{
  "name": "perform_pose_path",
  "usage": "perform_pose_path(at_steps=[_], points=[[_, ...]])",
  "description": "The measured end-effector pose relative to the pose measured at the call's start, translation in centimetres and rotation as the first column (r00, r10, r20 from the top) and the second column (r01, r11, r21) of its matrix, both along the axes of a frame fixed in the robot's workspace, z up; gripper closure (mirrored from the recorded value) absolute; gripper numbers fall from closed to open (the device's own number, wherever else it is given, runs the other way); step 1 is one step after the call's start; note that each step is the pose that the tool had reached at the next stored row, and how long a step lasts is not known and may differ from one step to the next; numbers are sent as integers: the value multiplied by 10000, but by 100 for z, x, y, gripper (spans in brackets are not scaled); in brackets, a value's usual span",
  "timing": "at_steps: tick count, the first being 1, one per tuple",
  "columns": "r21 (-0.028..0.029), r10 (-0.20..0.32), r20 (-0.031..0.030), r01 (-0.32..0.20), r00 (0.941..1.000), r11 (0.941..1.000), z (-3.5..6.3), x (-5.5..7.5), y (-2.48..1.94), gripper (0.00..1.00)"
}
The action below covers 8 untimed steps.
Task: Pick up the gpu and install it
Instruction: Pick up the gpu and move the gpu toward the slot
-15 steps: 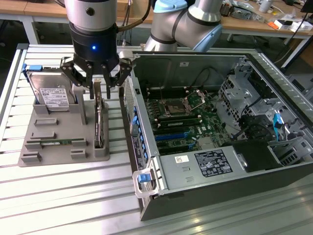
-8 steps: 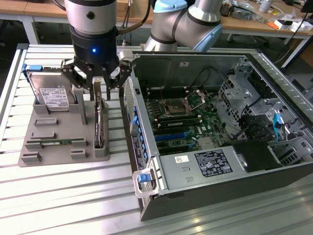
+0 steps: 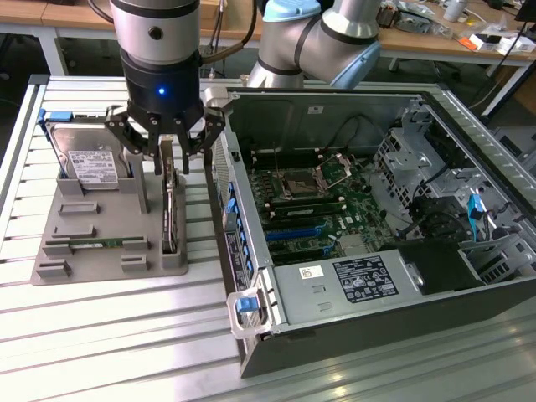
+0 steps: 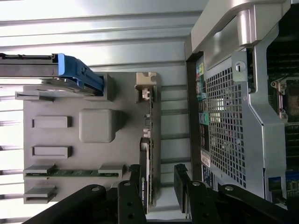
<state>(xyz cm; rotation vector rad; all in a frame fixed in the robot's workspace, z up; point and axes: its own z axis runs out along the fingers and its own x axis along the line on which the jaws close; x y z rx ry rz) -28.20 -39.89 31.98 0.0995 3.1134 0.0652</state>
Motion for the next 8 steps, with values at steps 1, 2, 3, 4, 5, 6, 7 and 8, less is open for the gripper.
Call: perform_pose_path(at_steps=[1,2,3,4,5,6,7,8], points=[[0,0,0,0,10000,10000,-3,0,0,58],[-1,1,0,-1,10000,10000,-6,0,0,58],[0,1,0,-1,10000,10000,-11,0,0,58],[0,1,0,-1,10000,10000,-15,0,0,58],[0,1,0,-1,10000,10000,-22,0,0,58],[1,0,0,0,10000,10000,-27,0,0,58],[0,0,0,0,10000,10000,-34,0,0,58],[1,1,1,-1,10000,10000,-41,0,0,58]])
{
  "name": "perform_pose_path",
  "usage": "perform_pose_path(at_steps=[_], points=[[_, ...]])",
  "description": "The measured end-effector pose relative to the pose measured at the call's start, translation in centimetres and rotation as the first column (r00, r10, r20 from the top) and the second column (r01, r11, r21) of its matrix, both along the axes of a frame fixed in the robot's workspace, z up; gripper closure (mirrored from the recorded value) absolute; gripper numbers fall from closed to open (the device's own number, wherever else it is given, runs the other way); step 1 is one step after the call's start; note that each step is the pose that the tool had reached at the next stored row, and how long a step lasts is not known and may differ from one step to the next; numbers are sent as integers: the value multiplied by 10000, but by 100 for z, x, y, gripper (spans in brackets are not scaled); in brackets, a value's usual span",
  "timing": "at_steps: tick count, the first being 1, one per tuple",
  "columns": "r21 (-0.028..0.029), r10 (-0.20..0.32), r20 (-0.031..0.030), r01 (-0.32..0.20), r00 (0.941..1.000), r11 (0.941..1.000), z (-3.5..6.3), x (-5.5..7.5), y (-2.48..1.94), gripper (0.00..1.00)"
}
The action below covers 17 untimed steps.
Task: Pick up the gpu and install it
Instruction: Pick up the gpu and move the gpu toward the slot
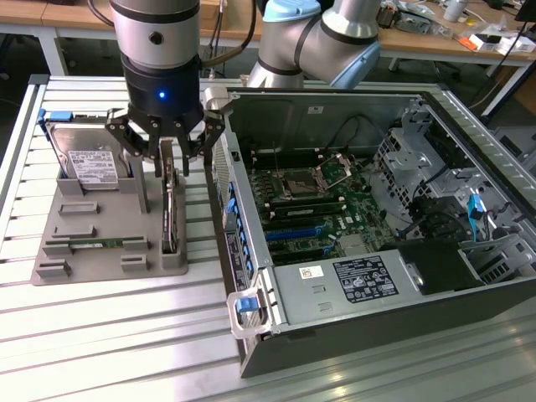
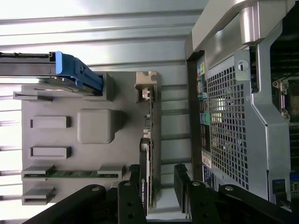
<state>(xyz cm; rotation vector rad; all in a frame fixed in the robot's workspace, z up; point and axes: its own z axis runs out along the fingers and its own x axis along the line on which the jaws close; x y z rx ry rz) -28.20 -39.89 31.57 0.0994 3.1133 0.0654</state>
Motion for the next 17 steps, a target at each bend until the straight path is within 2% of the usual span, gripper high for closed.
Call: perform_pose_path(at_steps=[17], points=[[-1,0,-1,0,10000,10000,-124,0,0,58]])
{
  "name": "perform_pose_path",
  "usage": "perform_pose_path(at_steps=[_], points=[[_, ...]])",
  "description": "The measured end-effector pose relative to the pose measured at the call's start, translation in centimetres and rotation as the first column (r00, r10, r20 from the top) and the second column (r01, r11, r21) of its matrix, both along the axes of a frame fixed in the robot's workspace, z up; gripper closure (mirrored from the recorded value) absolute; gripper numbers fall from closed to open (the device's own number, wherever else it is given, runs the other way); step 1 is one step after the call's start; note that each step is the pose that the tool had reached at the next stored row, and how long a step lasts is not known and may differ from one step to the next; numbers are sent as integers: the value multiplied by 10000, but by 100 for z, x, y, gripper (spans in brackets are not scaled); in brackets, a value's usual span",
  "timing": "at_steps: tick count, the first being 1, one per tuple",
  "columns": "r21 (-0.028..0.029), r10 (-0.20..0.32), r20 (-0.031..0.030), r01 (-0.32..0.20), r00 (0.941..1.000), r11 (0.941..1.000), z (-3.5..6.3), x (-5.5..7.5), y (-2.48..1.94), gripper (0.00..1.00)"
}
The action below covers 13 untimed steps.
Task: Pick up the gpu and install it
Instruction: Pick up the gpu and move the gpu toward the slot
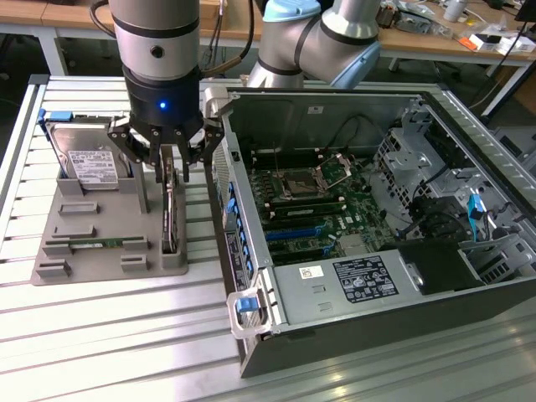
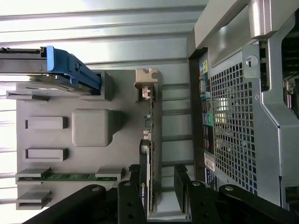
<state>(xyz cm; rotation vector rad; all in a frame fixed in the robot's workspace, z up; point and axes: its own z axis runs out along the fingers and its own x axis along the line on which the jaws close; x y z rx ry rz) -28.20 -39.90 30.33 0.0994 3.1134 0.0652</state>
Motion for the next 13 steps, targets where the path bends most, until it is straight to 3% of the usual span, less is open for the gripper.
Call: perform_pose_path(at_steps=[13], points=[[1,0,0,0,10000,10000,-97,0,0,58]])
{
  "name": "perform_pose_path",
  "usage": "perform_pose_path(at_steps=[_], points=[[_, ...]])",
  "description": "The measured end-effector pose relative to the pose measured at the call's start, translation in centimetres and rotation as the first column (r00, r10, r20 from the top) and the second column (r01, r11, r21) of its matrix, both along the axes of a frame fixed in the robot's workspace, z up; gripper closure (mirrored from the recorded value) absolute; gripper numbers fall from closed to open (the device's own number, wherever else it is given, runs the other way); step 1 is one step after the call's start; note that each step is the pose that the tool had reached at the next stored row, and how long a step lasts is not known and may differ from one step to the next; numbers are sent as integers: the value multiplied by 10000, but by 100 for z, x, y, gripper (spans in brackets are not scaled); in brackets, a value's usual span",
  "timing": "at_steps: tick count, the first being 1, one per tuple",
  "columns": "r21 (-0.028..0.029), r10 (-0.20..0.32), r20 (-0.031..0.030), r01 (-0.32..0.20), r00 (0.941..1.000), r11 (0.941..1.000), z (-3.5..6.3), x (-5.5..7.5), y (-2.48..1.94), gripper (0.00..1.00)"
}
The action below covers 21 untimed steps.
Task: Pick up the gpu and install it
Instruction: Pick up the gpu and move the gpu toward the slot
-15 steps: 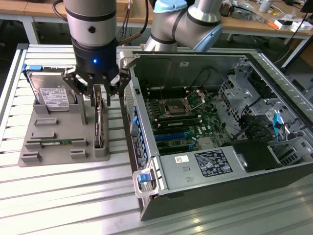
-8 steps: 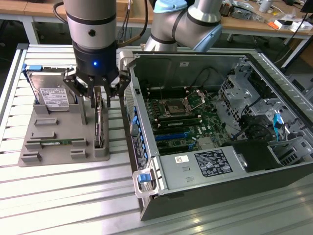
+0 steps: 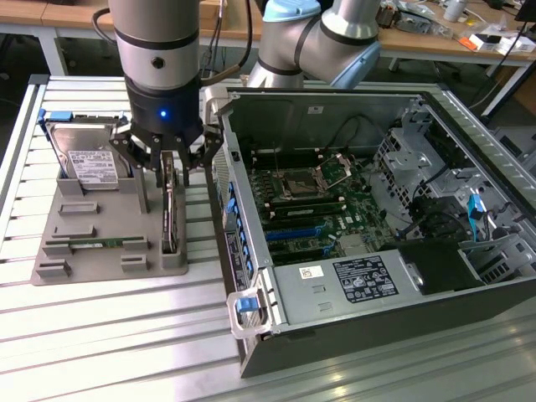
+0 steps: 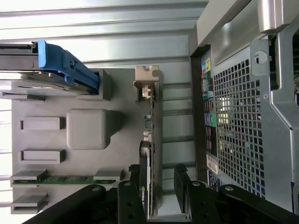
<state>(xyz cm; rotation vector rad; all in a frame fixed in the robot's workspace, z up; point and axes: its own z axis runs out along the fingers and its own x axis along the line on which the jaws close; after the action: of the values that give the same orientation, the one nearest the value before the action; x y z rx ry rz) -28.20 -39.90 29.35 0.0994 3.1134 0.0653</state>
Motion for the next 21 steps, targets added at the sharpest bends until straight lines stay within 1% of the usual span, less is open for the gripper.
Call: perform_pose_path(at_steps=[15,21], points=[[1,0,-1,0,10000,10000,-118,0,0,58],[2,0,0,0,10000,10000,-179,0,0,58]])
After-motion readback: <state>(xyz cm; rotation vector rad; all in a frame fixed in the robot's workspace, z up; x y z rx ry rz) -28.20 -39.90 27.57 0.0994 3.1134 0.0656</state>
